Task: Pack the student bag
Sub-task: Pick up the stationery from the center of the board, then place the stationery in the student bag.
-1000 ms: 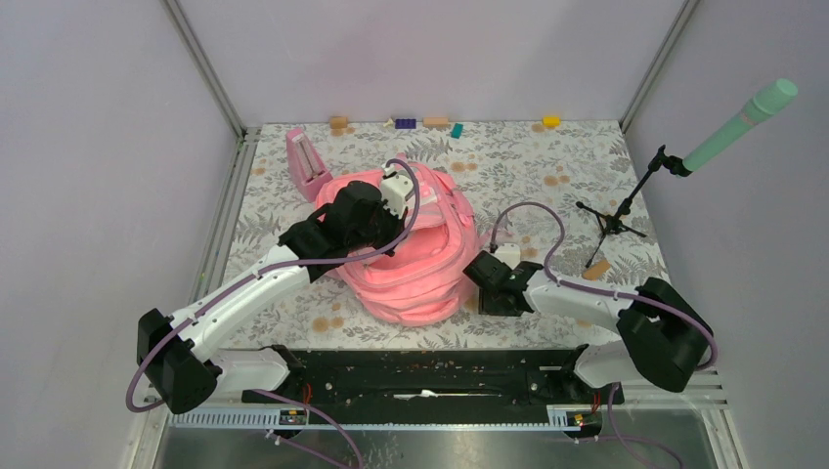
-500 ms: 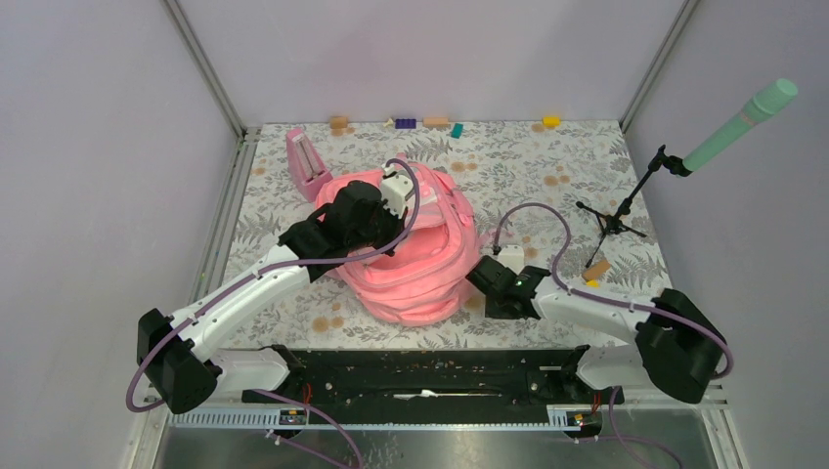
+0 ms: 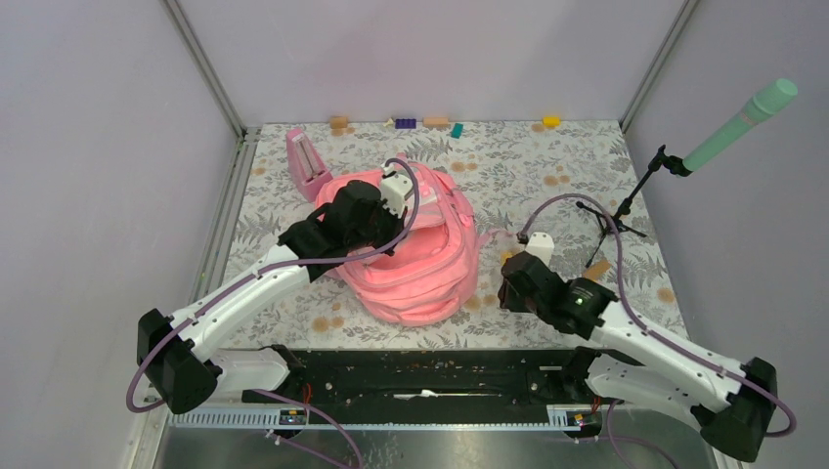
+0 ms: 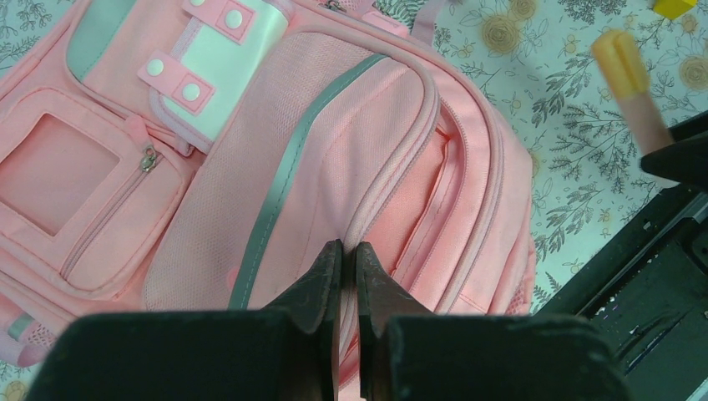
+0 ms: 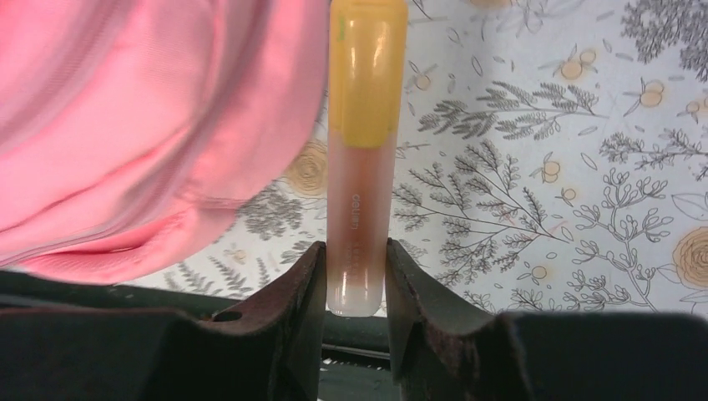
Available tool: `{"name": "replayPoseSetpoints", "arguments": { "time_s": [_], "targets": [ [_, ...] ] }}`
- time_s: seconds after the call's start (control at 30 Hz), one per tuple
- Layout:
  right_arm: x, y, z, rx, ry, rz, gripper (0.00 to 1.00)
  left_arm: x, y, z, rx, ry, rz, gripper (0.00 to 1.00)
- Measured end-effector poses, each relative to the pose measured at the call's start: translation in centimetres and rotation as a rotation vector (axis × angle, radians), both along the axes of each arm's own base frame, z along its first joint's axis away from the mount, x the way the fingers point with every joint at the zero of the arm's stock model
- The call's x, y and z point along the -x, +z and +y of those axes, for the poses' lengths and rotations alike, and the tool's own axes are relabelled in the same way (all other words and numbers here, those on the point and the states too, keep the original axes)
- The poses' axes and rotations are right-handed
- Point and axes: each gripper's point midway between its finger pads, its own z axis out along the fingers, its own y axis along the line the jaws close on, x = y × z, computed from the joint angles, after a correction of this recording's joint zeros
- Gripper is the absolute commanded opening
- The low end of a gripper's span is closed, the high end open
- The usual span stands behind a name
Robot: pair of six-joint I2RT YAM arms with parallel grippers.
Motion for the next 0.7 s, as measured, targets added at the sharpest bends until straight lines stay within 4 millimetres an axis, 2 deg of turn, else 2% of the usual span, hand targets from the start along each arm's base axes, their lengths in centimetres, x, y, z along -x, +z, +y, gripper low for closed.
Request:
{"name": "replayPoseSetpoints", "arguments": {
  "time_s": [0.13,0.27,0.37,0.63,0.7],
  "targets": [
    [0.1,3.7,0.8,-0.096,0.035,-0.058,0.0,0.0,0.0,0.0,0.003,-0.001,0.001,0.0],
    [0.4,6.5,2.8,-0.185,0.102,-0.051,0.0,0.0,0.1,0.1,0.005,-0.001,0.0,0.0],
    [0.7,7.6,5.0,-0.244,0.163,-0.015,0.0,0.0,0.2,0.1,0.006,-0.001,0.0,0.0],
    [1.6,9.6,12.5,-0.437,0.336,0.149,0.0,0.0,0.2,0.1,0.006,-0.001,-0.002,0.0],
    [1.5,9.8,13.7,-0.468,0.346,0.18,0.0,0.0,0.2,0.1,0.006,-0.001,-0.001,0.0]
  ]
}}
